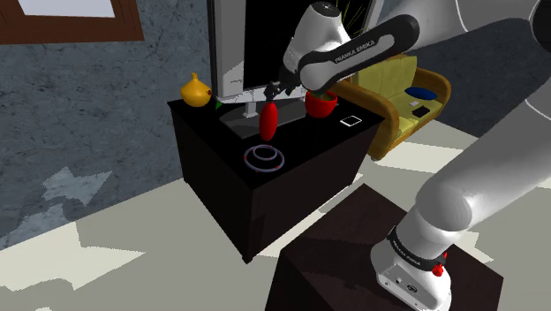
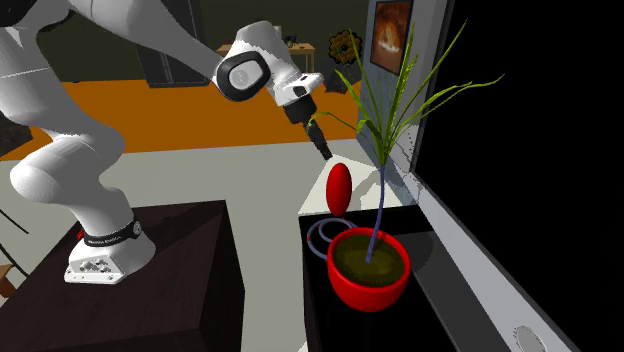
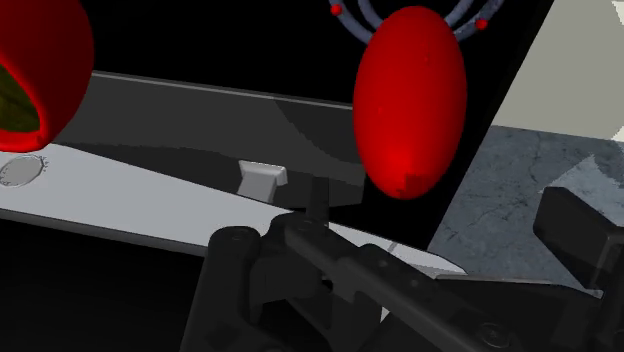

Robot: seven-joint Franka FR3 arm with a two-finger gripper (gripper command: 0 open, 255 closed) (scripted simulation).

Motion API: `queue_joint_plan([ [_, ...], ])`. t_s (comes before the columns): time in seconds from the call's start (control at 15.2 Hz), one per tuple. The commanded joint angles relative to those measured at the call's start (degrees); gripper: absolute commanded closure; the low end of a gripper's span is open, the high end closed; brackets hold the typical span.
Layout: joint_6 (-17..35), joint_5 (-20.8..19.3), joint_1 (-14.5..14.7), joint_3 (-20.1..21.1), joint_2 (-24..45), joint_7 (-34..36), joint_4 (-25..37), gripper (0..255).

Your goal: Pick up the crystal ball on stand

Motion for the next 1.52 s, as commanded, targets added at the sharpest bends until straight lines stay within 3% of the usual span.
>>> queue_joint_plan([
  [0.0, 3.29, -6.49, -1.79, 1.37, 4.77, 5.3, 3.15, 0],
  [0.13, 5.17, -12.89, -2.59, 1.71, 8.6, 10.48, 6.17, 0],
  [0.73, 9.5, -21.1, -2.62, 0.69, 12.38, 17.82, 4.94, 0],
  [0.79, 9.51, -21.19, -2.59, 0.69, 12.37, 17.92, 4.9, 255],
  [1.45, 8.97, -19.88, -2.67, 0.9, 11.84, 16.72, 5.03, 255],
])
